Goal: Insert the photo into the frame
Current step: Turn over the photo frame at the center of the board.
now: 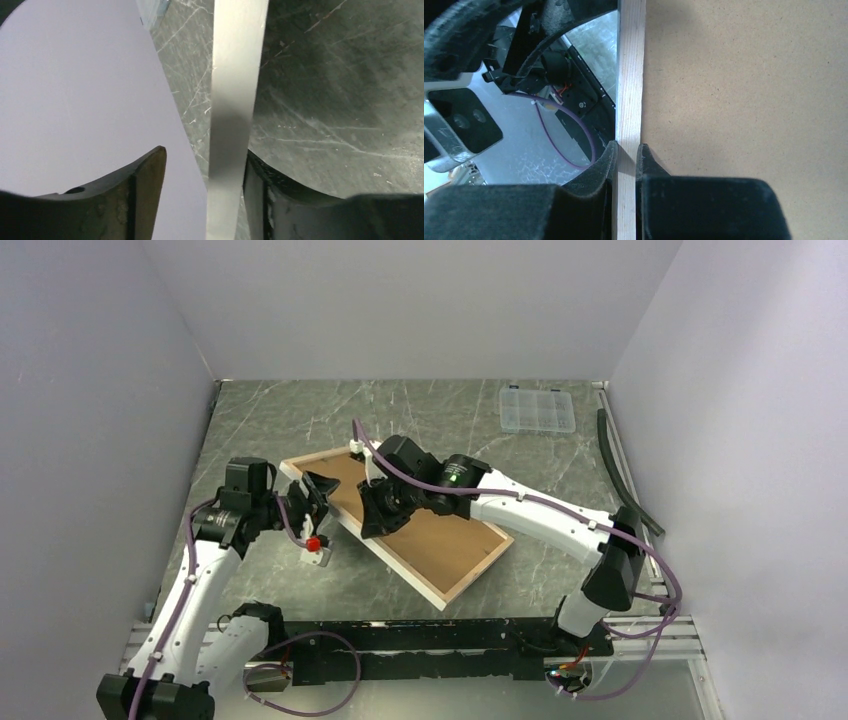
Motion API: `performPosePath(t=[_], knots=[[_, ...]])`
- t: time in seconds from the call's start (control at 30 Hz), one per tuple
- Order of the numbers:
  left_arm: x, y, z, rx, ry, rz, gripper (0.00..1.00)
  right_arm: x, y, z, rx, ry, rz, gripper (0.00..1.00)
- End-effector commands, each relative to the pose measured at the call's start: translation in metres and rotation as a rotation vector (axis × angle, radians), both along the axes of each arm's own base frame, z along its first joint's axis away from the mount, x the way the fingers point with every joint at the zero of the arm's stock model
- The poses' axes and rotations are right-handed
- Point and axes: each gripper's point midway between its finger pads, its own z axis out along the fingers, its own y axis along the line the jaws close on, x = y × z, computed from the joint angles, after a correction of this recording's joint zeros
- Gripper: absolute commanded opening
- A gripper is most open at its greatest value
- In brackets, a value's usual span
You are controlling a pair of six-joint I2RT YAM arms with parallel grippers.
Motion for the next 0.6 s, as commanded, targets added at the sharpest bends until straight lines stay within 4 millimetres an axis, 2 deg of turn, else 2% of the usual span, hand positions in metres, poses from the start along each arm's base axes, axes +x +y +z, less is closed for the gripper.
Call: performPosePath(t=[0.0, 0.07, 0.13, 0.17, 0.2, 0.23, 0.27, 0.3, 0.37, 0.47, 0.57], knots=[[0.006, -0.005, 0.021, 0.048, -0.057, -0.021, 0.54, 0.007, 0.013, 0.060, 0.142, -0.093, 0.028, 0.00], [0.006, -0.005, 0.020, 0.057, -0.030, -0.011, 0.42, 0.009, 0.010, 0.060, 0.133, -0.096, 0.018, 0.00], [0.006, -0.004, 0.018, 0.064, -0.004, 0.003, 0.26, 0.012, 0.007, 0.062, 0.126, -0.099, 0.009, 0.00], [0.005, -0.005, 0.018, 0.059, 0.005, 0.007, 0.18, 0.013, 0.005, 0.062, 0.119, -0.102, 0.004, 0.03], [0.005, -0.005, 0.018, 0.054, 0.010, 0.012, 0.13, 0.016, 0.004, 0.063, 0.108, -0.108, -0.002, 0.12], [0.004, -0.005, 0.019, 0.045, 0.016, 0.016, 0.12, 0.018, 0.000, 0.063, 0.087, -0.120, -0.009, 0.34], [0.003, -0.005, 0.021, 0.038, 0.023, 0.021, 0.10, 0.021, -0.004, 0.065, 0.066, -0.138, -0.013, 0.48], [0.002, -0.005, 0.023, 0.030, 0.035, 0.026, 0.10, 0.023, -0.007, 0.069, 0.052, -0.162, -0.013, 0.57], [-0.001, -0.006, 0.030, 0.009, 0.072, 0.041, 0.10, 0.027, -0.016, 0.076, 0.012, -0.211, 0.001, 0.68], [-0.002, -0.007, 0.043, -0.040, 0.138, 0.078, 0.10, 0.029, -0.029, 0.086, -0.041, -0.275, 0.047, 0.76], [-0.004, -0.008, 0.055, -0.082, 0.192, 0.111, 0.10, 0.024, -0.039, 0.080, -0.115, -0.302, 0.104, 0.83]])
